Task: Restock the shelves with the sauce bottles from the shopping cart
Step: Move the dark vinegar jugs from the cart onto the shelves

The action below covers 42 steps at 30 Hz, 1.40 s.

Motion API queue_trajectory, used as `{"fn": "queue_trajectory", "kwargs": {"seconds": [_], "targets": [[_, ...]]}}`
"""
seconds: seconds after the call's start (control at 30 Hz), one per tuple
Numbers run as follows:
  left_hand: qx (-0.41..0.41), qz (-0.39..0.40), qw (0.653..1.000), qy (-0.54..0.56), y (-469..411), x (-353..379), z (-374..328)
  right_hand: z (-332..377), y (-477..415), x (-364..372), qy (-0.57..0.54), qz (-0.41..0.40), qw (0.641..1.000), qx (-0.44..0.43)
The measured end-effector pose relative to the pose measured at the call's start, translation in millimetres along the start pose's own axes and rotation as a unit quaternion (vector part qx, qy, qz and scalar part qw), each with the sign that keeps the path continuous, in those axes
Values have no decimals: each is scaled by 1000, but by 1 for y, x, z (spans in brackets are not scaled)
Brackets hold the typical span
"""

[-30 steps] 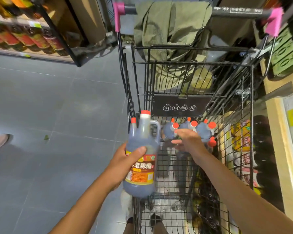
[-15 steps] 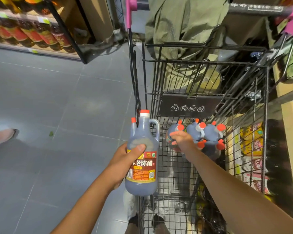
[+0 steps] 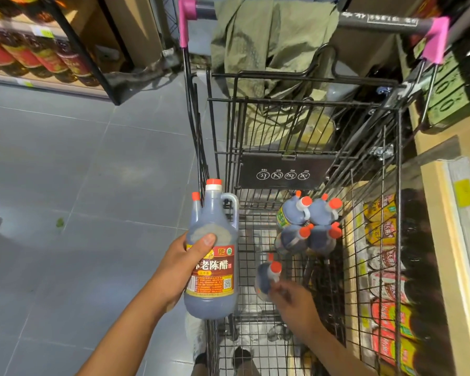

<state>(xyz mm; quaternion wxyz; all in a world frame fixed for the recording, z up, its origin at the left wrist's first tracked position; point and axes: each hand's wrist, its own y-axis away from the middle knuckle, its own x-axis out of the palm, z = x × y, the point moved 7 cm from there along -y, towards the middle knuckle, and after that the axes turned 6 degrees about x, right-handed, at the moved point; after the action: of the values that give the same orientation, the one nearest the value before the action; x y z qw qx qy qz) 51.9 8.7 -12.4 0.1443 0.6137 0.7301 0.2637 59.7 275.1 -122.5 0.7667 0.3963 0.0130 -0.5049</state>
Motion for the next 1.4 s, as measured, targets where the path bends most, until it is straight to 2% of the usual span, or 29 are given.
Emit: {"fn": "queue_trajectory", "kwargs": {"seconds": [0.23, 0.43, 0.6, 0.73, 0.93, 1.17, 1.27, 1.4], "targets": [[4, -6, 1000, 5, 2, 1, -2, -30, 26, -11, 95, -53, 991, 76], [2, -16, 1000, 15, 4, 3, -3, -58, 31, -12, 122, -81, 980, 137], [6, -18, 1000, 18, 4, 4, -3, -80, 30, 2, 95, -81, 981, 148], [15, -14, 1000, 18, 4, 4, -2, -125, 17, 26, 25, -40, 977, 206], [26, -12, 999, 17, 3, 2, 0, -201, -15, 61, -30, -58, 965, 254], [27, -13, 999, 16, 0, -3, 5, -150, -15, 59, -143, -139, 958, 207], [24, -14, 999, 17, -2, -4, 7, -145, -20, 52, -137, -132, 968, 162], [22, -13, 999, 27, -2, -5, 8, -129, -28, 37, -123, -130, 973, 147]]}}
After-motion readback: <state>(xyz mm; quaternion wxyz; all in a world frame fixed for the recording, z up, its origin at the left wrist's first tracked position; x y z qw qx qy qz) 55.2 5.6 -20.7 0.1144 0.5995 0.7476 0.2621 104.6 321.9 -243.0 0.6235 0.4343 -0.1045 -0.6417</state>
